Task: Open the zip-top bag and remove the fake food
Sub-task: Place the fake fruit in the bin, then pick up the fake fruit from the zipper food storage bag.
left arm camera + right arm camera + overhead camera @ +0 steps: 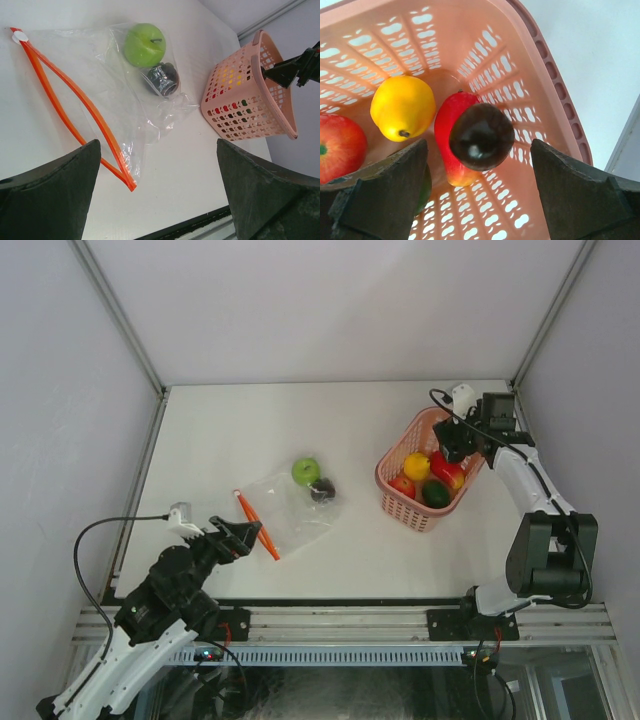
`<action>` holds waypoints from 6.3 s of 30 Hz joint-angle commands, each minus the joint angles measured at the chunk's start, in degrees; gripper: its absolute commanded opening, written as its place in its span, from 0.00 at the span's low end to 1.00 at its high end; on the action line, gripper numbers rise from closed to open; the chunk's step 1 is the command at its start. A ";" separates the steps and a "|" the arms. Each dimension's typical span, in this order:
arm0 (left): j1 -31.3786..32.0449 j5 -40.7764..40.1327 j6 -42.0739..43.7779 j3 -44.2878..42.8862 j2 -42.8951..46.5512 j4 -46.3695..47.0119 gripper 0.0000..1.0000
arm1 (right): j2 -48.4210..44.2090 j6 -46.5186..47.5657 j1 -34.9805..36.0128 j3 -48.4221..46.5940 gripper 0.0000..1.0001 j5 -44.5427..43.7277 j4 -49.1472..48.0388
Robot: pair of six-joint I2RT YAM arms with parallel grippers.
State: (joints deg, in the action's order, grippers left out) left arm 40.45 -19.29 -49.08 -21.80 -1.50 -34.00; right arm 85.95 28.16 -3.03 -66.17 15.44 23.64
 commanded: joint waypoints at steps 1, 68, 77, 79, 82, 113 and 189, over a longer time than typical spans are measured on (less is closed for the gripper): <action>-0.23 0.11 -0.88 -0.27 -0.70 1.04 1.00 | -0.22 -0.75 -1.01 -2.61 0.83 -0.02 0.62; -6.87 -1.19 -2.68 7.59 -10.96 5.10 0.46 | 6.72 29.02 39.78 -28.04 0.99 31.33 24.26; -6.96 -0.75 -2.52 8.68 -11.94 6.49 0.46 | 13.90 29.40 42.01 -30.51 0.97 25.48 24.64; -6.96 -0.79 -2.38 8.79 -11.95 6.54 0.45 | 15.19 29.53 42.13 -31.27 0.96 24.56 24.86; -6.94 -0.71 -2.34 9.05 -11.95 6.55 0.45 | 16.71 30.12 42.38 -31.71 0.96 22.68 24.81; -7.05 -0.52 -3.30 11.63 -13.61 7.20 0.27 | 23.59 43.90 39.24 -33.26 0.88 14.13 27.53; -20.86 21.43 5.79 10.02 -38.70 31.98 0.27 | 29.05 46.69 45.90 -24.35 0.04 16.01 26.17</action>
State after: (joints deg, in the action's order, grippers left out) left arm 19.94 3.11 -44.80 -9.78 -43.53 1.30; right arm 120.49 76.82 42.72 -92.33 28.51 50.70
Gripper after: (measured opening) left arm 0.272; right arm 0.046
